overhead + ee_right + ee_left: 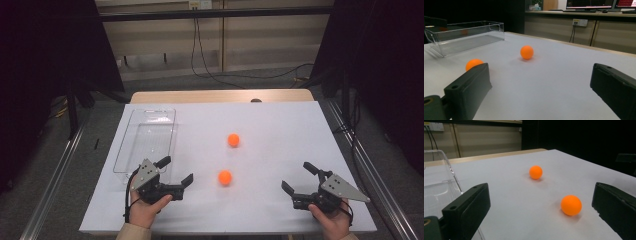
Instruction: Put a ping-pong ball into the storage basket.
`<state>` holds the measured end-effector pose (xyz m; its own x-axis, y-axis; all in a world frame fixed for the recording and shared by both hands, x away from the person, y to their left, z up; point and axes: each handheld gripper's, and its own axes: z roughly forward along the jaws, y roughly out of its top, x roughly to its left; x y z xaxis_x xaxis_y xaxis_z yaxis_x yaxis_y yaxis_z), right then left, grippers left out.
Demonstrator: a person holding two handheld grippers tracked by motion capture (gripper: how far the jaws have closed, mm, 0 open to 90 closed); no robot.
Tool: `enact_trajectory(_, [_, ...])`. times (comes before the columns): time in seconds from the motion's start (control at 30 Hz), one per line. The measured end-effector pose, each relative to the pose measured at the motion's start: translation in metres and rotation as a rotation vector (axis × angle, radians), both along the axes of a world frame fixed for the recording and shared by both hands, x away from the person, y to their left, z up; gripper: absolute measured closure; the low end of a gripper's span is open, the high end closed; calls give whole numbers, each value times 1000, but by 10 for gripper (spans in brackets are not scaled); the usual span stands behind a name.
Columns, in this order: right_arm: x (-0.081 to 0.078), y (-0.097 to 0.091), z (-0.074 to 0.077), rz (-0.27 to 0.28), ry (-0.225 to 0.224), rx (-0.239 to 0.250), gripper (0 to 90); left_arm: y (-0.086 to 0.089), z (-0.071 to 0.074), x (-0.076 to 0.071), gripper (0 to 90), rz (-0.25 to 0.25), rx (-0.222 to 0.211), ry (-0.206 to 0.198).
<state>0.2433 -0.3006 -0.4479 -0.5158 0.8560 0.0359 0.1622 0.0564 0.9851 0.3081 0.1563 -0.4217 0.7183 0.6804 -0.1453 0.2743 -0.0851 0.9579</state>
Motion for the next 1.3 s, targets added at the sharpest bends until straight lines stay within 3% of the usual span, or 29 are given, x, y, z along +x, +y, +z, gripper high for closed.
enact_trajectory(0.53, [1,4,1,10,-4,-7,25,-6,-1,-1,17,-16,-5,5])
enact_trajectory(0.87, [2,4,1,10,-3,-11,26,-17,-4,1,17,-54,16,16])
enact_trajectory(1.3, [2,6,2,17,-6,-17,27,-27,-5,4,17,-77,14,27])
